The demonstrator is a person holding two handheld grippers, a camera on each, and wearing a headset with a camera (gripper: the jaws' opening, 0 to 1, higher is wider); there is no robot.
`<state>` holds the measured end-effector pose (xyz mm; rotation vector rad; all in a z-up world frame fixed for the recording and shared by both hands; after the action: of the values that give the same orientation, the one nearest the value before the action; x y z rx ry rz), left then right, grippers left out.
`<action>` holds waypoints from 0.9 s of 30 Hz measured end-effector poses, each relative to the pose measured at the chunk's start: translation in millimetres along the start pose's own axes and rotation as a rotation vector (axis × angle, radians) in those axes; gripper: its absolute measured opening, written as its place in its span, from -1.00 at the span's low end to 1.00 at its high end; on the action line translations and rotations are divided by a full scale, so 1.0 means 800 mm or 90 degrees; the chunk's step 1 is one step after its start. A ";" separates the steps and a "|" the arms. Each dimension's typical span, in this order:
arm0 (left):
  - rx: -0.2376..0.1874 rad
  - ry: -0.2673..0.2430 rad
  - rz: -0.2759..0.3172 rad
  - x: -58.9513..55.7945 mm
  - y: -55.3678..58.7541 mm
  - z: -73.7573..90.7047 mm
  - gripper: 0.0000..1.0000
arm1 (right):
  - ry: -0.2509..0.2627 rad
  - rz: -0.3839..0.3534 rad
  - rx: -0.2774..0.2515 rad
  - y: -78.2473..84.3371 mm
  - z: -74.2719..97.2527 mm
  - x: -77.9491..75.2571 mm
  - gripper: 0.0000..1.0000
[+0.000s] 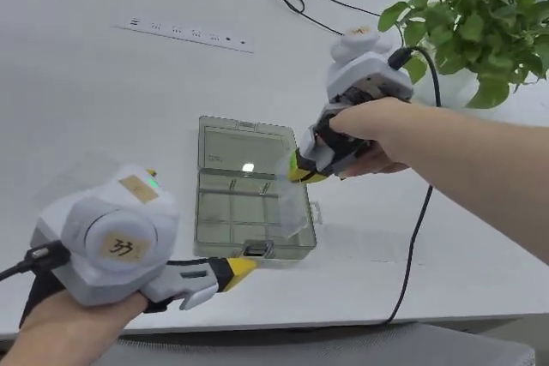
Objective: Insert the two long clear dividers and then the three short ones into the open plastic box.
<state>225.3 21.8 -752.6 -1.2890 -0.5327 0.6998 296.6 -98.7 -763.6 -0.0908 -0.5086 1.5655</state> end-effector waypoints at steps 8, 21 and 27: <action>0.010 0.004 -0.002 -0.003 0.007 0.000 0.94 | 0.022 0.002 0.023 0.006 -0.010 0.001 -0.97; 0.010 0.014 0.001 -0.007 0.007 -0.004 0.85 | 0.029 -0.031 0.024 0.012 -0.010 -0.006 -0.97; 0.012 0.013 0.004 -0.007 0.007 -0.004 0.83 | 0.026 -0.032 0.024 0.014 -0.011 -0.002 -0.97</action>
<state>222.7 16.4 -759.0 -1.2788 -0.5042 0.6954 289.3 -97.7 -776.1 -0.0801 -0.4461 1.5202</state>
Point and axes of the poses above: the centre of the closed fingertips' face, and the gripper's own axes: z roughly backward along the fingers, x roughly to its left, y roughly out of its underside, the point moved 1 cm from there along z, roughly backward along the fingers, and after that the axes turned 15 degrees about -x, right-handed, at the moved point
